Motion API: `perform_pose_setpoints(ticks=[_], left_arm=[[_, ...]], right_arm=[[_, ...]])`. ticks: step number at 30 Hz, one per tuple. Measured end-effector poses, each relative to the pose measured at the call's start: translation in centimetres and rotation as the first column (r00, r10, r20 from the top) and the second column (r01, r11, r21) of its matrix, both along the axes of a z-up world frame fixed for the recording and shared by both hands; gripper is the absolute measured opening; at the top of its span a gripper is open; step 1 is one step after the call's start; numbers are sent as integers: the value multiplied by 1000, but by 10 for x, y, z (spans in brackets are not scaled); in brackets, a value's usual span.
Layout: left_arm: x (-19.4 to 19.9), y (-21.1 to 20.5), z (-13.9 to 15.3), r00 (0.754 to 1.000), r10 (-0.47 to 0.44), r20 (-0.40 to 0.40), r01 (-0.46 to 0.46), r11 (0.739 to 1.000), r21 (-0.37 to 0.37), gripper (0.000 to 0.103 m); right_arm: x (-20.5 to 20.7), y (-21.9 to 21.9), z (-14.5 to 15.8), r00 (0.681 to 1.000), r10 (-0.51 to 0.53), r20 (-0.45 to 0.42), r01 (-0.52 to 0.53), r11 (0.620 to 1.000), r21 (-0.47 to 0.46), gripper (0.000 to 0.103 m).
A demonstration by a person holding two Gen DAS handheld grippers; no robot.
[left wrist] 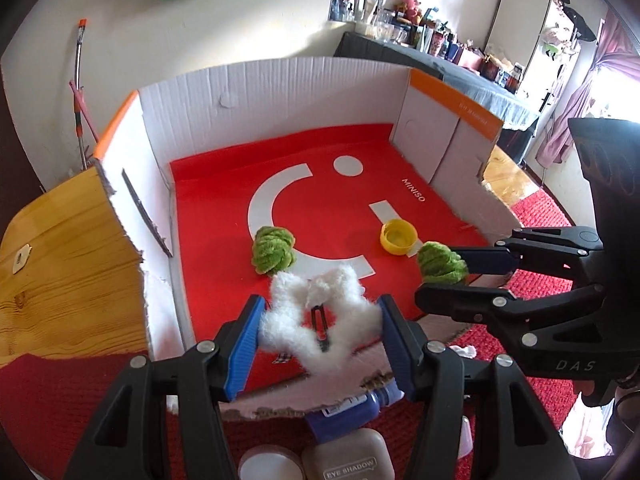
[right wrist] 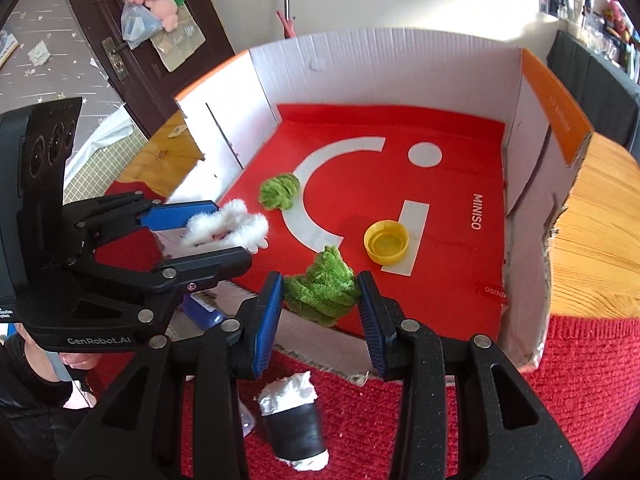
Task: Organize objects
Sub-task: 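Carry the white plush and green pom-pom with both grippers into the box, then lower both grippers onto the red box floor and open them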
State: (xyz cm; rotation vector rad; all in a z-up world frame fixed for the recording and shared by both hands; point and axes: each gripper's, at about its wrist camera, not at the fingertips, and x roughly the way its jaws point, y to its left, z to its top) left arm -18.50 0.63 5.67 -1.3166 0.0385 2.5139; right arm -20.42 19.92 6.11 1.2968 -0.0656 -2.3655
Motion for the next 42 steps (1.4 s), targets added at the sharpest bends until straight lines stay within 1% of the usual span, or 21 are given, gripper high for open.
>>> perform_pose_setpoints(ticks=[10,16,25,32,42], left_arm=[[-20,-1,-17,999,8,36,-8,1000,-19,59],[-33,-2,-20,999,22,43,-21,1000,-14,59],[-44,0,-22,999,34,35,-33,999,-29,59],[-47,2,-26,997,36,63,-34,999,-35,60],[-48,1,-26,997,43,68,-41,999,-27,60]], right_arm=[[-15,-1,-16,1000,0,29,-1,1000,28,36],[-25,1,-22,1000,-21,12,20,998,53,36],[-33,2,-22,997,-59,-51,64,992,109,36],[-38,1,-24,996,-67,-61,74,989,125,37],[-39,0,-24,996,-67,-62,75,990,124,38]])
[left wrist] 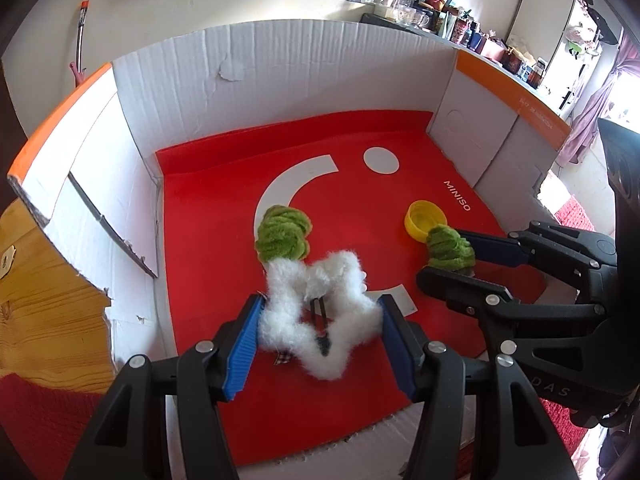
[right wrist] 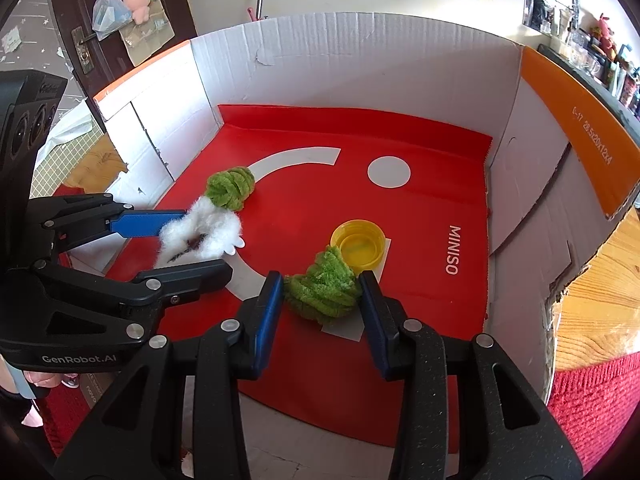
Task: Organize objects
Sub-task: 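Lower both grippers onto the red box floor and open them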
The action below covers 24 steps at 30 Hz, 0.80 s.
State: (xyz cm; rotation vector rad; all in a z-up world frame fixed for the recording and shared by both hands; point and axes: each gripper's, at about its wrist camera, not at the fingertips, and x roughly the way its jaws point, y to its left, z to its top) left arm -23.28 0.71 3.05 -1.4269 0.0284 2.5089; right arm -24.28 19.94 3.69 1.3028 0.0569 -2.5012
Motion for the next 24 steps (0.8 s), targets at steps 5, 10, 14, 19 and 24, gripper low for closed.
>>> perform_pose_setpoints(ticks=[5,10,14,19,24], left_arm=[[2,-1,2,1000,0,-11,0,1000,0,60],[8,0,6,999,-2,-41,1,1000,-11,60],[17,0,12,998,-4,-69,2,1000,-22,61],[31,-4,23,994,5,-111,-9,1000,-27,66],[47,-10,35,989,17,-147,-20,1000,-19,68]], right_arm=[[1,0,0,1000,0,2,0,1000,-12,39],[4,1,2,1000,-1,-1,1,1000,-23,43],[8,1,4,1000,-4,-14,3,1000,-26,46],[18,2,11,999,-10,-37,9,999,-31,48],[33,2,21,998,-14,-69,11,999,-39,55]])
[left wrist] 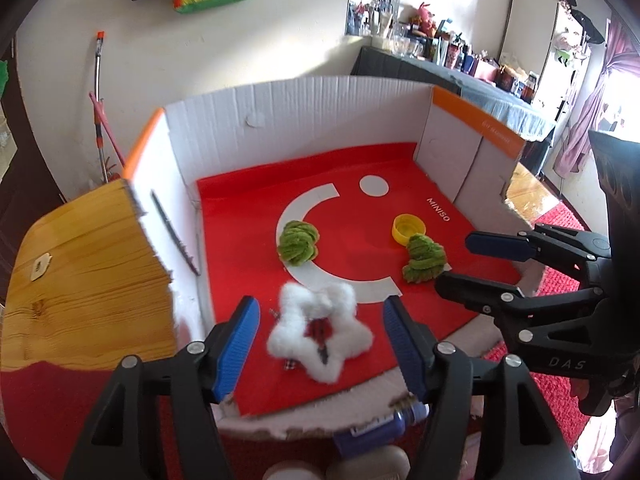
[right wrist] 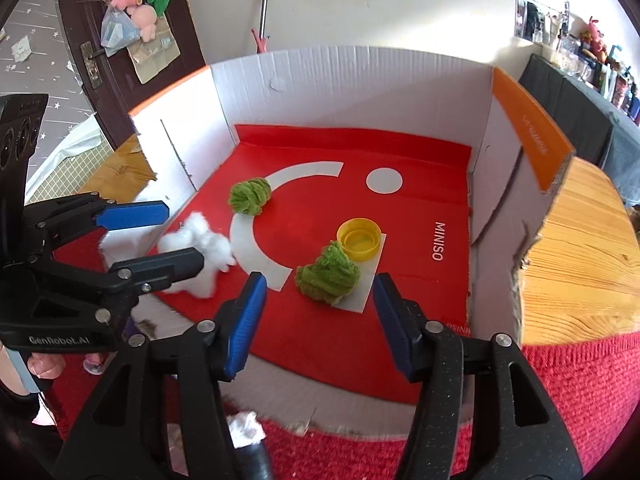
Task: Organize objects
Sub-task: 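Lower both grippers onto the red box floor and open them, then withdraw both grippers from the box toward the remaining objects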
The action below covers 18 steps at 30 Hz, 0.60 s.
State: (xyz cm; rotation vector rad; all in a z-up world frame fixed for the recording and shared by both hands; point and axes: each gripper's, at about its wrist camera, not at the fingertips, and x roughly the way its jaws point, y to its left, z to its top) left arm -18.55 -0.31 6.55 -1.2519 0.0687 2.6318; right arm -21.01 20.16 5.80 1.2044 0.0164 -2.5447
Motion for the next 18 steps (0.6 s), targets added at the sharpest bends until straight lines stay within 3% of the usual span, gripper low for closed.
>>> perform_pose_setpoints(ticks=[8,18], left_arm=[[25,-6,14,999,16,-47,-16,1000,1,75],[53,-6,20,996,27,-81,-27,1000,2,81]], right_arm=[[26,-5,16,999,11,-51,-11,1000,-6,62],[57,-11,28,995,27,-93,-29,1000,-11,63]])
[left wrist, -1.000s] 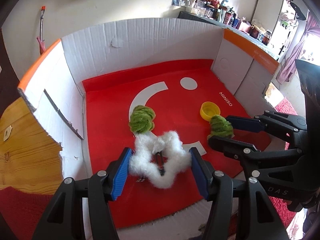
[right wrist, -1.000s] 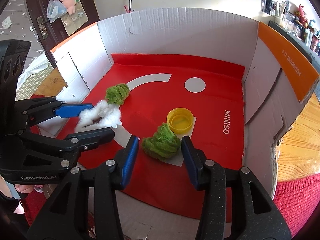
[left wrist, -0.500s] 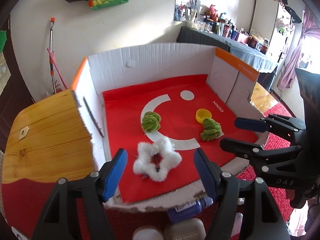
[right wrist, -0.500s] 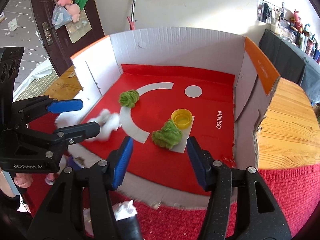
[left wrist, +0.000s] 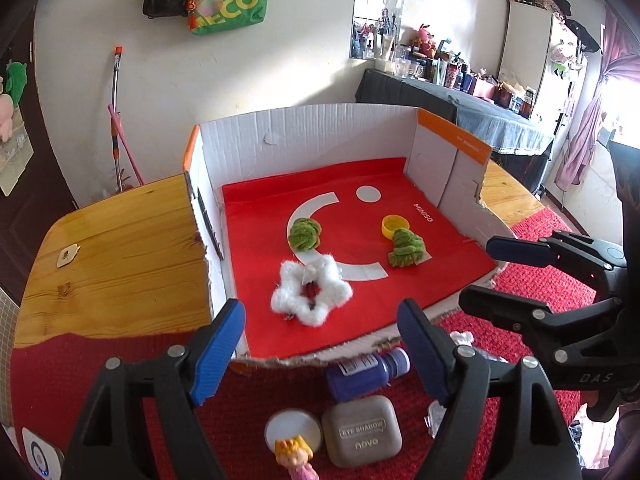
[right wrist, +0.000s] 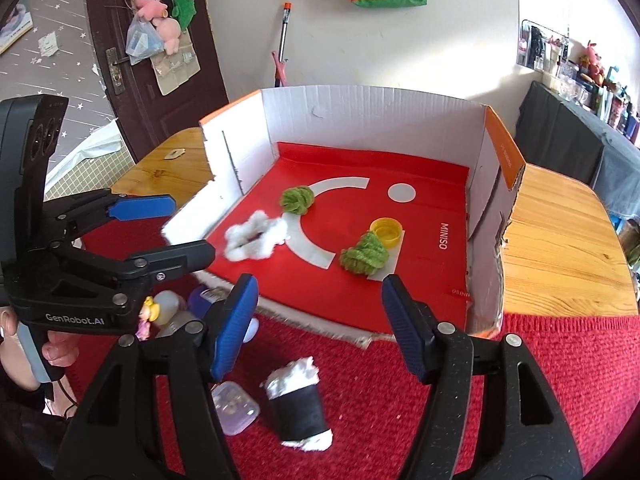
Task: Organize objects
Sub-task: 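Withdraw both grippers from the box toward the remaining objects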
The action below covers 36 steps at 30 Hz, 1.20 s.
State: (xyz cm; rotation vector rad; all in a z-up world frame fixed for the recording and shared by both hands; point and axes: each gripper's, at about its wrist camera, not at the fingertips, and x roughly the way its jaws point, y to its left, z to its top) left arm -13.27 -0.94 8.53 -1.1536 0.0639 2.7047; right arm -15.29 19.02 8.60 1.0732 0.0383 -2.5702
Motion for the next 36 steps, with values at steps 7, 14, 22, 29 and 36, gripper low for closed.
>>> perform_pose_setpoints(ticks=[7,14,22,29,36], left_arm=[[19,-2,1,1000,13,-18,-13,1000,3,87],[36,-6,-2,999,28,-23,-28,1000,-5,88],[52,-11,-8,999,42,-24,-42,999,-1,90],[64,-17,-14,998,54,-18,-54,999,5,90],[73,-21,-25,998,57,6,-58,998,15,90]], right_arm=[[21,-5,3,1000,12,-17,-12,1000,4,63],[43,-10,0,999,22,-27,-22,1000,14,70],[61,-17,-8,999,37,-19,-37,999,18,70],[73,-24,-17,998,59,3,-59,998,10,70],[82,-33,-31,994,97,41,-96,995,-13,69]])
